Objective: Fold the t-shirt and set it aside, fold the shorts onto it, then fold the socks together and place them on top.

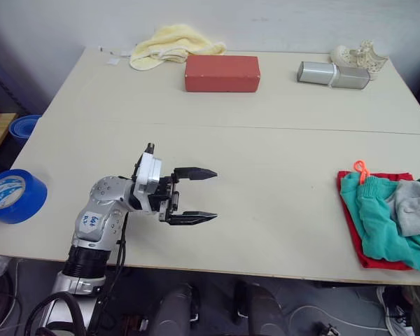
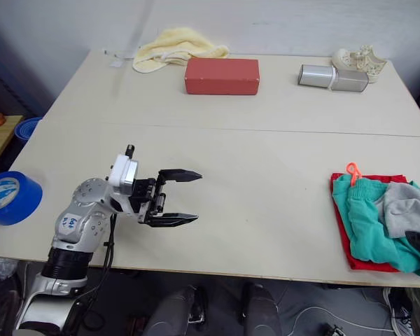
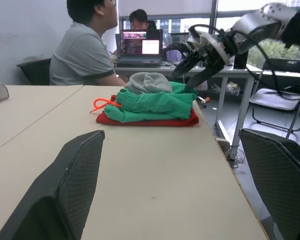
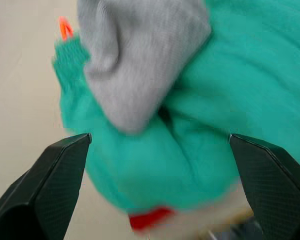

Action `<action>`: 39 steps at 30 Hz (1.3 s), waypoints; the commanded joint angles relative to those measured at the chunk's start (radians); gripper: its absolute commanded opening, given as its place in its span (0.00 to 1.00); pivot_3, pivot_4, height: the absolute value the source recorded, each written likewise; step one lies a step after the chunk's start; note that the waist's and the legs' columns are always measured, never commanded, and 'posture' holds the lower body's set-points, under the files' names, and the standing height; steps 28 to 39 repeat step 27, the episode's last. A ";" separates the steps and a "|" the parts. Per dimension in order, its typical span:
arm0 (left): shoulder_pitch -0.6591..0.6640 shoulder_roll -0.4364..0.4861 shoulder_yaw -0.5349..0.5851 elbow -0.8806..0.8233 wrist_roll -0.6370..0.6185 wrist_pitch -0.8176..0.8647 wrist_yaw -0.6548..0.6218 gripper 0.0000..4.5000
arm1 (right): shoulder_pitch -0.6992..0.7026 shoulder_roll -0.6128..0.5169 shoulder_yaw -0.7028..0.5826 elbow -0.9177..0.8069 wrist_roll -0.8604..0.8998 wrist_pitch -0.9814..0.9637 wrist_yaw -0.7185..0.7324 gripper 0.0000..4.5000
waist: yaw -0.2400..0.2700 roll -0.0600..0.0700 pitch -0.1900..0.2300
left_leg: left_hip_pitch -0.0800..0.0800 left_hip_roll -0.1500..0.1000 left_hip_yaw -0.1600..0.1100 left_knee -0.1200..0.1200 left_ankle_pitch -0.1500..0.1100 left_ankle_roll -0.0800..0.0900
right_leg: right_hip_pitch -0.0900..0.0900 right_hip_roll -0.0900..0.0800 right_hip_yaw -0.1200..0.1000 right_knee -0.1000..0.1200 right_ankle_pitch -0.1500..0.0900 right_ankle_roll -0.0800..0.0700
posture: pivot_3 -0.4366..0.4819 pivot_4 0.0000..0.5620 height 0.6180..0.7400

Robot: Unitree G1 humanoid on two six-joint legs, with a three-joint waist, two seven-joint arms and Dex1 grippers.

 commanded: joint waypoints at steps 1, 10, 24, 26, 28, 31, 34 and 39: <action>-0.013 0.028 0.019 0.027 0.026 -0.032 -0.007 1.00 | 0.066 -0.088 -0.174 -0.153 -0.144 0.074 0.358 0.99 | -0.005 -0.001 0.001 | 0.000 0.001 0.000 0.000 0.000 0.000 | 0.000 0.001 0.000 -0.001 0.000 0.000 | 0.48 0.27 1.00; 0.088 0.135 0.076 0.054 0.140 -0.121 0.074 1.00 | -0.097 -0.089 0.236 -0.340 -1.017 -0.657 1.180 0.99 | -0.002 -0.012 0.002 | 0.000 0.009 0.003 -0.001 -0.007 -0.008 | -0.001 0.014 0.006 -0.009 0.001 -0.001 | 0.48 0.27 1.00; 0.346 0.231 0.167 -0.087 0.242 -0.224 0.236 1.00 | -0.715 0.091 1.013 0.253 -1.630 -1.510 1.420 0.99 | -0.004 -0.015 0.006 | 0.005 0.010 0.016 0.005 -0.008 -0.014 | -0.003 0.011 0.012 -0.003 0.002 -0.001 | 0.48 0.27 1.00; 0.356 0.231 0.172 -0.095 0.246 -0.232 0.247 1.00 | -0.740 0.106 1.032 0.292 -1.637 -1.543 1.413 0.99 | -0.002 -0.014 0.006 | 0.006 0.011 0.016 0.005 -0.008 -0.017 | -0.003 0.010 0.013 -0.002 0.003 -0.003 | 0.48 0.27 1.00; 0.358 0.231 0.176 -0.106 0.240 -0.223 0.255 1.00 | -0.750 0.117 1.040 0.307 -1.640 -1.555 1.402 0.99 | -0.002 -0.014 0.006 | 0.006 0.011 0.016 0.005 -0.008 -0.018 | -0.004 0.010 0.013 -0.001 0.003 -0.003 | 0.48 0.27 1.00; 0.358 0.231 0.176 -0.106 0.240 -0.223 0.255 1.00 | -0.750 0.117 1.040 0.307 -1.640 -1.555 1.402 0.99 | -0.002 -0.014 0.006 | 0.006 0.011 0.016 0.005 -0.008 -0.018 | -0.004 0.010 0.013 -0.001 0.003 -0.003 | 0.48 0.27 1.00; 0.358 0.231 0.176 -0.106 0.240 -0.223 0.255 1.00 | -0.750 0.117 1.040 0.307 -1.640 -1.555 1.402 0.99 | -0.002 -0.014 0.006 | 0.006 0.011 0.016 0.005 -0.008 -0.018 | -0.004 0.010 0.013 -0.001 0.003 -0.003 | 0.48 0.27 1.00; 0.358 0.231 0.176 -0.106 0.240 -0.223 0.255 1.00 | -0.750 0.117 1.040 0.307 -1.640 -1.555 1.402 0.99 | -0.002 -0.014 0.006 | 0.006 0.011 0.016 0.005 -0.008 -0.018 | -0.004 0.010 0.013 -0.001 0.003 -0.003 | 0.48 0.27 1.00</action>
